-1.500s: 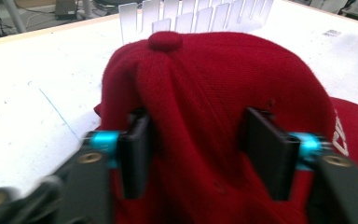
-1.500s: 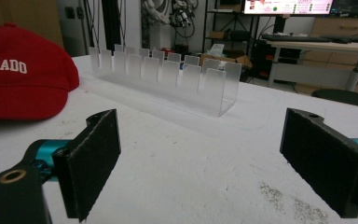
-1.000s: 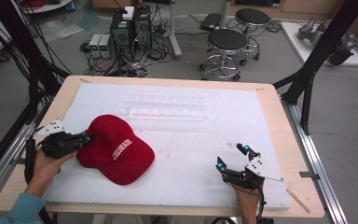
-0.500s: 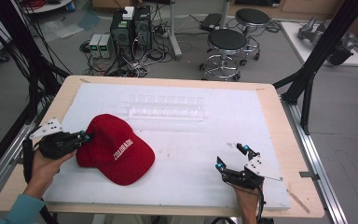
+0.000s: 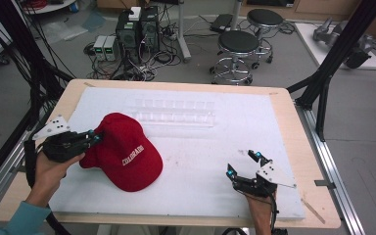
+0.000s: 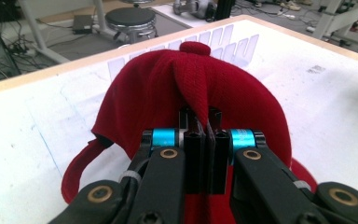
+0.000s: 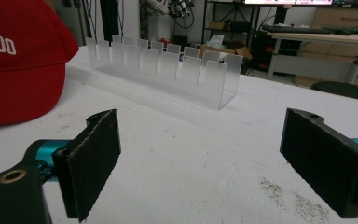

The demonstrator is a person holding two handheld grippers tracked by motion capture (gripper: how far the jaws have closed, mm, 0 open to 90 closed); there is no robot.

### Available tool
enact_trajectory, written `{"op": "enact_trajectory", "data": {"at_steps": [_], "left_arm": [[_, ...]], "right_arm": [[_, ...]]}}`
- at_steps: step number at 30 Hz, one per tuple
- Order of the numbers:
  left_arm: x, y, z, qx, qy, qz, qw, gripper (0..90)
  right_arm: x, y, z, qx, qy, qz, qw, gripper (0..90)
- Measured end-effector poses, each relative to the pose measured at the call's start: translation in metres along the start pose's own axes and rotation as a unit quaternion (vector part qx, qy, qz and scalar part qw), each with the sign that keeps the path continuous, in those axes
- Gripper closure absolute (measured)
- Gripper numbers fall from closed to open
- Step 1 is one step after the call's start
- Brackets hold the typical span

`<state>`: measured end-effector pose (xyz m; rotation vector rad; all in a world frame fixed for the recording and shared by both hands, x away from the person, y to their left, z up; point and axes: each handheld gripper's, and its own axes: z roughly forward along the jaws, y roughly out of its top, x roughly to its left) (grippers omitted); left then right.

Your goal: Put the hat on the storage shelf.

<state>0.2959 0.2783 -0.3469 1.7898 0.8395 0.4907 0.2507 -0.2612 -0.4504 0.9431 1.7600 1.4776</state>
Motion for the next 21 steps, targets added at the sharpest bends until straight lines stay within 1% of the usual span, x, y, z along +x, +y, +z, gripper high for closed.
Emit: {"op": "enact_trajectory", "data": {"at_steps": [1, 4, 5, 8, 9, 10, 11, 12, 13, 14, 15, 16, 17, 18, 19, 20, 21], "left_arm": [[-0.004, 0.005, 0.001, -0.003, 0.002, 0.002, 1.0000, 87.9], [-0.008, 0.009, 0.002, -0.002, 0.003, 0.004, 1.0000, 87.9], [-0.012, 0.012, 0.003, -0.003, 0.003, 0.004, 1.0000, 87.9], [-0.016, 0.015, 0.004, -0.007, 0.004, 0.002, 1.0000, 87.9], [-0.020, 0.018, 0.006, -0.010, 0.004, 0.002, 0.9999, 87.9], [-0.020, 0.018, 0.006, -0.010, 0.004, 0.002, 0.9999, 87.9], [-0.024, 0.020, 0.008, -0.014, 0.003, 0.003, 0.9999, 88.0], [-0.024, 0.020, 0.008, -0.014, 0.003, 0.003, 0.9999, 87.9], [-0.027, 0.023, 0.009, -0.017, 0.003, 0.002, 0.9998, 88.0], [-0.027, 0.023, 0.009, -0.017, 0.003, 0.002, 0.9998, 88.0], [-0.031, 0.026, 0.011, -0.020, 0.003, 0.000, 0.9998, 88.0], [-0.031, 0.026, 0.011, -0.020, 0.003, 0.000, 0.9998, 88.0], [-0.035, 0.029, 0.013, -0.023, 0.002, 0.000, 0.9997, 88.0], [-0.035, 0.029, 0.013, -0.023, 0.002, 0.000, 0.9997, 88.0], [-0.040, 0.033, 0.014, -0.026, 0.000, 0.000, 0.9997, 88.0], [-0.040, 0.033, 0.014, -0.026, 0.000, 0.000, 0.9997, 88.0], [-0.042, 0.036, 0.015, -0.028, -0.003, 0.000, 0.9996, 88.0]], "right_arm": [[0.001, 0.000, 0.000, 0.002, 0.001, -0.003, 1.0000, 11.1], [0.000, 0.001, 0.000, 0.003, 0.001, -0.002, 1.0000, 11.1], [0.001, 0.003, 0.000, 0.002, 0.005, 0.001, 1.0000, 11.1], [0.003, 0.007, -0.001, -0.001, 0.012, 0.004, 0.9999, 11.1], [0.005, 0.013, 0.000, -0.004, 0.021, 0.004, 0.9998, 11.1], [0.006, 0.015, 0.000, -0.005, 0.024, 0.003, 0.9997, 11.1], [0.008, 0.018, 0.001, -0.006, 0.028, 0.001, 0.9996, 11.1], [0.009, 0.022, 0.001, -0.007, 0.034, -0.001, 0.9994, 11.1], [0.011, 0.025, 0.002, -0.008, 0.037, -0.003, 0.9993, 11.1], [0.011, 0.025, 0.002, -0.008, 0.037, -0.003, 0.9993, 11.1], [0.015, 0.031, 0.004, -0.010, 0.046, -0.004, 0.9989, 11.1], [0.017, 0.034, 0.005, -0.013, 0.050, -0.006, 0.9987, 11.1], [0.019, 0.037, 0.006, -0.014, 0.053, -0.005, 0.9985, 11.1], [0.022, 0.040, 0.007, -0.014, 0.057, -0.006, 0.9982, 11.1], [0.024, 0.043, 0.009, -0.015, 0.061, -0.007, 0.9980, 11.1], [0.024, 0.043, 0.009, -0.015, 0.061, -0.007, 0.9980, 11.1], [0.030, 0.050, 0.012, -0.015, 0.069, -0.011, 0.9974, 11.1]]}}
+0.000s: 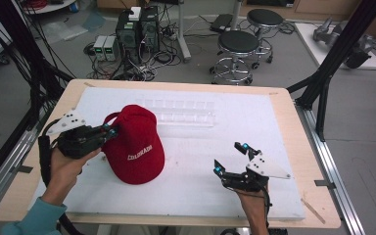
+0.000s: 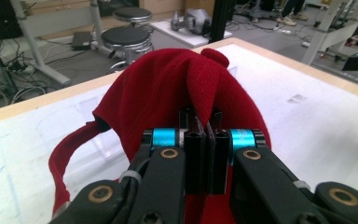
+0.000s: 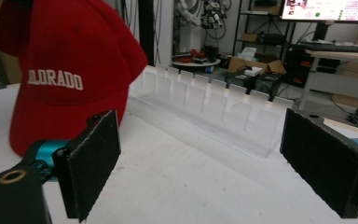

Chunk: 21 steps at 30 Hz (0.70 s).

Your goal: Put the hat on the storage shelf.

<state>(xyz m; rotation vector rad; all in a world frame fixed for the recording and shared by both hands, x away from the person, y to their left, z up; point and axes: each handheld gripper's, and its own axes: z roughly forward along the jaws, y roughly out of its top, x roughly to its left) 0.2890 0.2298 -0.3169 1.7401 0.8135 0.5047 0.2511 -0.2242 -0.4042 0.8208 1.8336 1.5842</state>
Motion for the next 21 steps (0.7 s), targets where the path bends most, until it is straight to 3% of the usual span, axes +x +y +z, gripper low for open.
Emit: {"op": "enact_trajectory", "data": {"at_steps": [8, 16, 21], "left_arm": [[-0.017, 0.018, 0.009, -0.008, -0.016, 0.010, 0.9998, 88.0], [-0.037, 0.020, 0.028, -0.003, -0.034, 0.011, 0.9994, 88.0], [-0.049, 0.020, 0.038, -0.003, -0.045, 0.013, 0.9989, 88.0]], "right_arm": [[0.016, 0.017, 0.014, -0.004, 0.028, -0.009, 0.9996, 11.1], [0.034, 0.030, 0.034, 0.000, 0.062, -0.014, 0.9980, 11.1], [0.042, 0.035, 0.044, 0.005, 0.069, -0.018, 0.9974, 11.1]]}}
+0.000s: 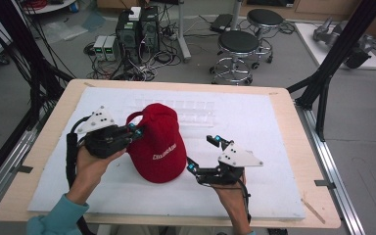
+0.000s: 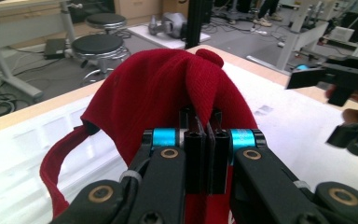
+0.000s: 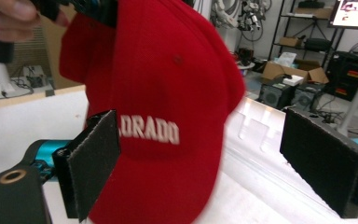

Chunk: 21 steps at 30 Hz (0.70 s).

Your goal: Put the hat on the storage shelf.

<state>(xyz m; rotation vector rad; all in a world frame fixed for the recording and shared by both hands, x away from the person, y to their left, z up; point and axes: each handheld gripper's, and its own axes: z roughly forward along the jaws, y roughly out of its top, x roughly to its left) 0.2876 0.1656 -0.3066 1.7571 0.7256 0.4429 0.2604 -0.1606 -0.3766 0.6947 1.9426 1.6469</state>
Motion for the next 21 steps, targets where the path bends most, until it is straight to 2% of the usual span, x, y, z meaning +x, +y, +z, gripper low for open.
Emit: {"op": "enact_trajectory", "data": {"at_steps": [5, 12, 19, 20, 21], "left_arm": [[-0.013, 0.004, 0.011, 0.000, -0.013, 0.008, 0.9999, 88.1], [-0.021, 0.007, 0.017, 0.003, -0.021, 0.016, 0.9996, 88.0], [-0.029, 0.010, 0.018, 0.000, -0.035, 0.023, 0.9991, 88.0], [-0.029, 0.010, 0.018, 0.000, -0.037, 0.025, 0.9990, 88.0], [-0.030, 0.010, 0.018, -0.002, -0.038, 0.024, 0.9990, 88.0]], "right_arm": [[0.007, 0.007, 0.014, 0.005, 0.015, 0.005, 0.9999, 11.1], [0.012, 0.013, 0.026, 0.011, 0.025, 0.005, 0.9996, 11.2], [0.017, 0.017, 0.033, 0.019, 0.009, -0.011, 0.9997, 27.8], [0.017, 0.017, 0.033, 0.019, 0.009, -0.011, 0.9997, 27.8], [0.016, 0.017, 0.033, 0.018, 0.008, -0.011, 0.9997, 36.3]]}}
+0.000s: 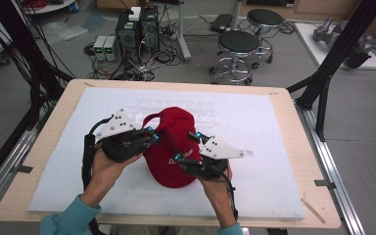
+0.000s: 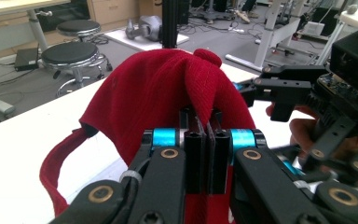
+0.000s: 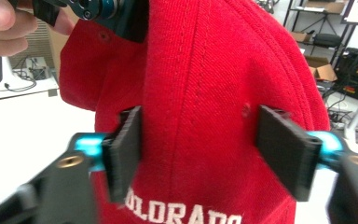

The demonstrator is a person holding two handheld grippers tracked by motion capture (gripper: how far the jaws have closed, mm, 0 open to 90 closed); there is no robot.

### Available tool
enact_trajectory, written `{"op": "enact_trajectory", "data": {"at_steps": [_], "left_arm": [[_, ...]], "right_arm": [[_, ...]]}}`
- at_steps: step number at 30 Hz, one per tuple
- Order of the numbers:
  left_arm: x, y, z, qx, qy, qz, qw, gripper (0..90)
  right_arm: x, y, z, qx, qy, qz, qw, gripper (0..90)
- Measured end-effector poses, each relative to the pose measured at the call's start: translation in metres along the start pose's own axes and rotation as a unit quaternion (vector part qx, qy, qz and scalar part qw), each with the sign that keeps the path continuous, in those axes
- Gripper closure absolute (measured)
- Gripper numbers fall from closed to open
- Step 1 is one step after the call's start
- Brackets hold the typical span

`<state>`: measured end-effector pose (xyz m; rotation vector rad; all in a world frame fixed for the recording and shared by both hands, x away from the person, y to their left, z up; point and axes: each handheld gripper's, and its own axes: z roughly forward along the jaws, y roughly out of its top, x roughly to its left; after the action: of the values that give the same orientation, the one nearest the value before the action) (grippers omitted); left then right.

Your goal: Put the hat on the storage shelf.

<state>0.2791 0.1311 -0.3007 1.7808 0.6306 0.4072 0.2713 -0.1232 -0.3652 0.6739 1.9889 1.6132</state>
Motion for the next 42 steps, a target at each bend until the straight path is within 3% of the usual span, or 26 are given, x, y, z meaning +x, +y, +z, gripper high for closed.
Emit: {"op": "enact_trajectory", "data": {"at_steps": [3, 6, 9, 10, 19, 20, 21, 23, 26, 31, 32, 35, 42], "left_arm": [[0.000, 0.000, -0.001, 0.004, 0.000, 0.003, 1.0000, 88.0], [0.000, -0.001, 0.000, 0.005, -0.004, 0.003, 1.0000, 88.0], [0.000, -0.001, 0.000, 0.008, -0.005, 0.005, 0.9999, 88.1], [0.000, -0.002, 0.000, 0.007, -0.007, 0.003, 0.9999, 88.0], [0.002, -0.004, -0.001, 0.007, -0.016, 0.007, 0.9998, 87.2], [0.003, -0.005, -0.001, 0.003, -0.025, 0.003, 0.9997, 85.3], [0.003, -0.005, -0.001, 0.003, -0.025, 0.003, 0.9997, 77.8], [0.002, -0.005, -0.001, -0.006, -0.025, -0.002, 0.9997, 56.5], [0.000, -0.006, -0.001, -0.001, -0.026, 0.013, 0.9996, 38.7], [0.004, -0.007, -0.004, -0.008, -0.041, 0.007, 0.9991, 24.6], [0.006, -0.008, -0.006, -0.010, -0.048, -0.003, 0.9988, 21.8], [0.009, -0.010, -0.010, -0.009, -0.035, -0.010, 0.9993, 15.7], [0.013, -0.021, -0.022, -0.018, -0.029, -0.024, 0.9991, 15.7]], "right_arm": [[0.000, 0.000, 0.000, 0.007, 0.007, 0.003, 0.9999, 47.6], [0.001, 0.000, 0.001, 0.016, 0.010, -0.008, 0.9998, 59.5], [0.002, -0.001, 0.002, 0.019, 0.015, -0.007, 0.9997, 65.3], [0.002, -0.001, 0.002, 0.024, 0.027, 0.001, 0.9993, 72.9], [0.002, -0.001, 0.003, 0.031, 0.043, 0.009, 0.9986, 82.4], [0.002, -0.001, 0.002, 0.031, 0.043, 0.010, 0.9985, 82.9], [0.002, -0.001, 0.002, 0.031, 0.043, 0.010, 0.9985, 82.9], [0.002, -0.001, 0.002, 0.034, 0.043, 0.012, 0.9984, 83.2], [0.004, -0.002, 0.005, 0.042, 0.043, 0.007, 0.9981, 83.3], [0.005, -0.002, 0.005, 0.039, 0.046, 0.011, 0.9981, 83.4], [0.004, -0.001, 0.005, 0.037, 0.046, 0.011, 0.9982, 83.4], [0.003, 0.000, 0.003, 0.032, 0.041, 0.011, 0.9986, 83.4], [-0.001, 0.004, -0.002, 0.023, 0.034, 0.023, 0.9989, 83.4]]}}
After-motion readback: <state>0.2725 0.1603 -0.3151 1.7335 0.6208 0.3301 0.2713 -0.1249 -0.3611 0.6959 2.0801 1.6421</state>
